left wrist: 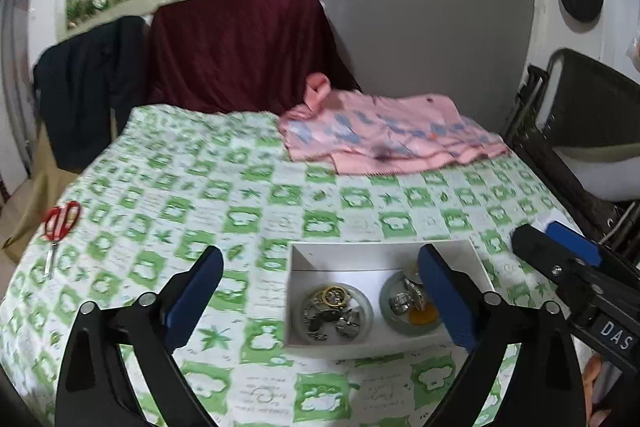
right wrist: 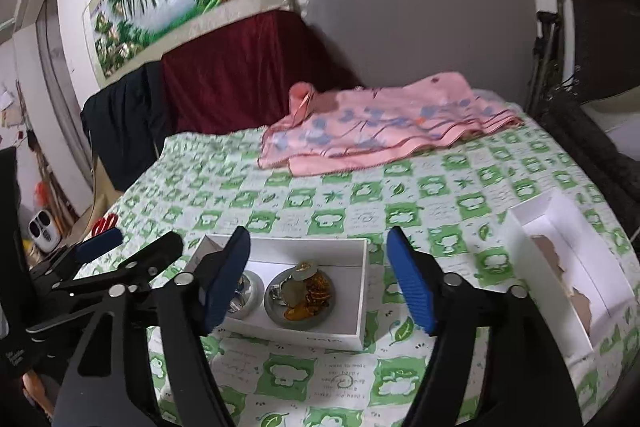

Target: Organize jewelry

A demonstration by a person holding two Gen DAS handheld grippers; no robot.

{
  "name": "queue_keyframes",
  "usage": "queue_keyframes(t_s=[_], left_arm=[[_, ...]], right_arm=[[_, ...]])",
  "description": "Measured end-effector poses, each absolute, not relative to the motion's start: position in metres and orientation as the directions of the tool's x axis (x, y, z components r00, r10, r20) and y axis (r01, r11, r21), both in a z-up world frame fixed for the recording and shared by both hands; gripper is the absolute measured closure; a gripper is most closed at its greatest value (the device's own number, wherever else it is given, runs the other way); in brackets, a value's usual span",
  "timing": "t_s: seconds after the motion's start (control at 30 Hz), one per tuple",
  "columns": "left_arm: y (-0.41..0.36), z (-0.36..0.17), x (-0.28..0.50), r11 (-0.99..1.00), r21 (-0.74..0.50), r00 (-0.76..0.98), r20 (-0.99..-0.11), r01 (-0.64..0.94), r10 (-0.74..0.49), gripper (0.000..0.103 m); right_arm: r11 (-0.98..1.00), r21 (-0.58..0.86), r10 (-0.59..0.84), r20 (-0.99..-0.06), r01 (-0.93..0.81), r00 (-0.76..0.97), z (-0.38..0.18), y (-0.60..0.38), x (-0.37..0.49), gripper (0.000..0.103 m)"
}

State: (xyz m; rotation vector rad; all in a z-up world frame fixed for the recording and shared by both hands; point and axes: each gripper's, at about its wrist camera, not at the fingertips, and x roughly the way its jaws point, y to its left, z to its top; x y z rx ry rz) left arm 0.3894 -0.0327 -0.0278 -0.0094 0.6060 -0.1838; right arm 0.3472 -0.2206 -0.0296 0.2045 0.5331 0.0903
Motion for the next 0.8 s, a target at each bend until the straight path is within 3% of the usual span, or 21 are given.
queue_keyframes(t_s=[0.23, 0.47, 0.8], left_arm=[[-0.025, -0.031, 0.362, 0.995, -0.003, 0.836, -0.542, 0.095, -0.082, 0.006], [-0.016, -0.049, 0.334, 0.995, -0.016, 0.821, -0.564, 0.096, -0.088, 0.006], [-0.021, -0.043, 0.316, 0.996, 0.057, 0.866, -0.499, 0.073, -0.035, 0.006]], right_arm=[[0.981, 0.192, 0.071, -0.466, 0.022, 0.882, -0.037, -0.213, 0.318, 0.021], [0.983, 0.184, 0.07, -0.477, 0.022, 0.876, -0.058, -0.202, 0.292, 0.02], [0.994, 0.095, -0.009, -0.451, 0.058, 0.892, -0.061, -0.194, 0.285, 0.012]])
